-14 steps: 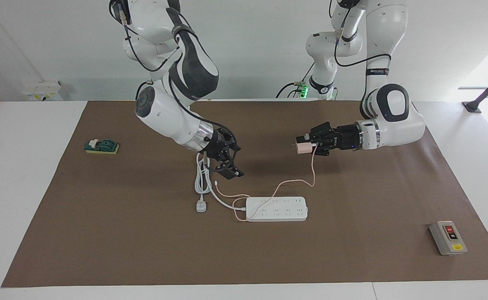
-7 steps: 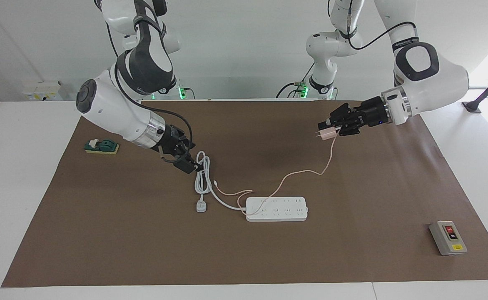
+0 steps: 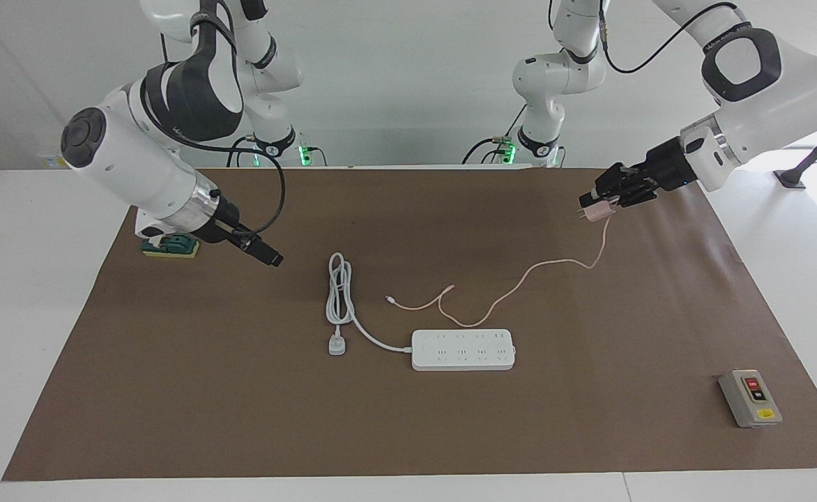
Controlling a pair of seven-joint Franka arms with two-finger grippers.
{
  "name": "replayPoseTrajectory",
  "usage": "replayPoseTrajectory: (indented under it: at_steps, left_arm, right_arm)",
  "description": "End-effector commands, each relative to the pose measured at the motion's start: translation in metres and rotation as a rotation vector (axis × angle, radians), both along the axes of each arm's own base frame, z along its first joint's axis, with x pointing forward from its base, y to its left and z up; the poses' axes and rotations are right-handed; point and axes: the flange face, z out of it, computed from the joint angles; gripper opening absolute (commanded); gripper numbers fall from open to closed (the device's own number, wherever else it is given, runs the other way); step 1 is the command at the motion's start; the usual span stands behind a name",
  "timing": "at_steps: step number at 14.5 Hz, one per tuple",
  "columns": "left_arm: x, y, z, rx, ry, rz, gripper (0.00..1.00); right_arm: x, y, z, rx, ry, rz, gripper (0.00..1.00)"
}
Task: Plug charger into power strip
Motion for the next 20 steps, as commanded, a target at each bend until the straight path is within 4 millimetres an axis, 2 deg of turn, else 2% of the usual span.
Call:
replayPoseTrajectory:
  at_steps: [1,2,4,7,8,11,13,15,16,18,19,20]
  left_arm:
    - [-0.006,0.004,0.013,0.112,-0.022,-0.06,0.0]
    - [-0.008,0.01,0.016,0.147,-0.037,-0.064,0.0]
    - [-0.012,0.024,0.036,0.192,-0.093,-0.032,0.0]
    - [-0.011,0.028,0.044,0.27,-0.131,-0.016,0.0]
    - [-0.007,0.036,0.052,0.292,-0.137,0.014,0.0]
    - [-0.011,0.041,0.056,0.319,-0.052,0.128,0.0]
    - [-0.014,0.06,0.059,0.444,-0.049,0.131,0.0]
    - [-0.011,0.068,0.068,0.525,-0.073,0.16,0.0]
    - [-0.008,0.073,0.075,0.534,-0.075,0.236,0.0]
    - [0.0,0.062,0.069,0.569,0.016,0.48,0.0]
    - [0.008,0.043,0.066,0.585,0.022,0.567,0.0]
    - [0.016,0.016,0.062,0.579,0.023,0.67,0.0]
  right_arm:
    - [-0.012,-0.024,0.014,-0.056,-0.067,0.229,1.0]
    - [-0.014,-0.03,0.02,-0.068,-0.084,0.289,1.0]
    - [-0.022,-0.038,0.034,-0.106,-0.11,0.402,1.0]
    - [-0.035,-0.047,0.064,-0.152,-0.165,0.535,1.0]
    - [-0.041,-0.051,0.074,-0.151,-0.177,0.558,1.0]
    - [-0.056,-0.066,0.097,-0.166,-0.195,0.599,1.0]
    - [-0.069,-0.073,0.109,-0.156,-0.188,0.627,1.0]
    - [-0.081,-0.072,0.119,-0.175,-0.172,0.645,1.0]
    - [-0.088,-0.069,0.125,-0.191,-0.16,0.654,1.0]
    - [-0.098,-0.067,0.13,-0.209,-0.142,0.663,1.0]
    - [-0.101,-0.068,0.13,-0.218,-0.137,0.666,1.0]
    - [-0.101,-0.068,0.13,-0.225,-0.137,0.668,1.0]
